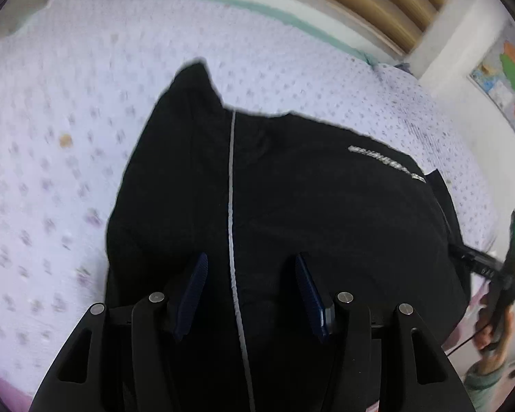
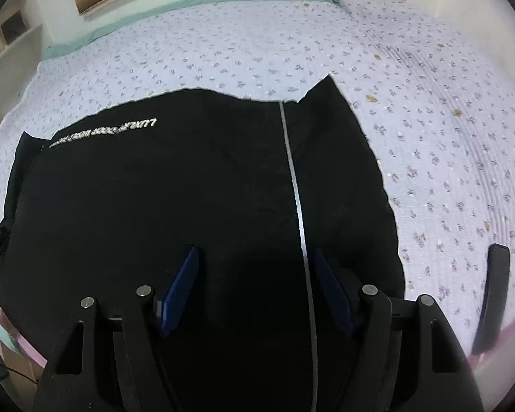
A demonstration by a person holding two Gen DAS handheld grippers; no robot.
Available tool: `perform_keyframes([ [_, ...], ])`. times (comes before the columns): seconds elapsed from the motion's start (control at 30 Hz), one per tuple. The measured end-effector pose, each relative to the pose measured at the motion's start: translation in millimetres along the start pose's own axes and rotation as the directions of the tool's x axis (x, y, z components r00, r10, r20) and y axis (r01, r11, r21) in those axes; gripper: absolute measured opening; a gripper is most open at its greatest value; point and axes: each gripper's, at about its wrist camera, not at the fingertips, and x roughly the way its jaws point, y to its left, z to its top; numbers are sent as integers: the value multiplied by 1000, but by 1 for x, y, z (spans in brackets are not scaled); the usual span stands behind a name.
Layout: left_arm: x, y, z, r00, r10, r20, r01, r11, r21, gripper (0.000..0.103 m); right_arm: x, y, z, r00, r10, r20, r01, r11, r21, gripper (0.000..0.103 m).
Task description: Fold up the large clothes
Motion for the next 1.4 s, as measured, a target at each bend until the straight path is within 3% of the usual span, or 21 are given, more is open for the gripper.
perform_keyframes([
  [0.07,-23,-17,-2,997,31,72,-36,996,80,55,-17,-1,0,998,35,43,-36,999,14,73],
  [0.2,-67,-44,-4,981,83,178,-106,987,122,55,-52,3,-2,988,85,132,-90,995,33,73],
  [0.3,-104,-67,-4,957,81,277,-121,984,129,55,-89,17,-7,973,101,208,-107,994,19,73],
  [0.4,-137,-88,-12,926,98,364,-162,975,150,56,-126,38,-14,957,73,281,-71,997,-17,73],
  [0.5,-164,-107,-17,901,112,419,-191,970,150,74,-153,53,-22,941,53,333,-44,998,-33,74],
  [0.8,-194,-140,-30,872,95,480,-203,963,178,75,-196,95,-31,915,-4,403,42,995,-86,79],
  [1.07,-195,-158,-38,832,178,526,-322,926,196,75,-199,110,-32,908,4,420,44,993,-105,86],
  [1.23,-188,-156,-34,831,202,518,-334,927,173,75,-185,113,-29,919,8,395,41,993,-115,86],
  [1.4,-176,-151,-31,844,219,490,-336,927,165,75,-171,111,-26,930,9,368,32,994,-104,86],
])
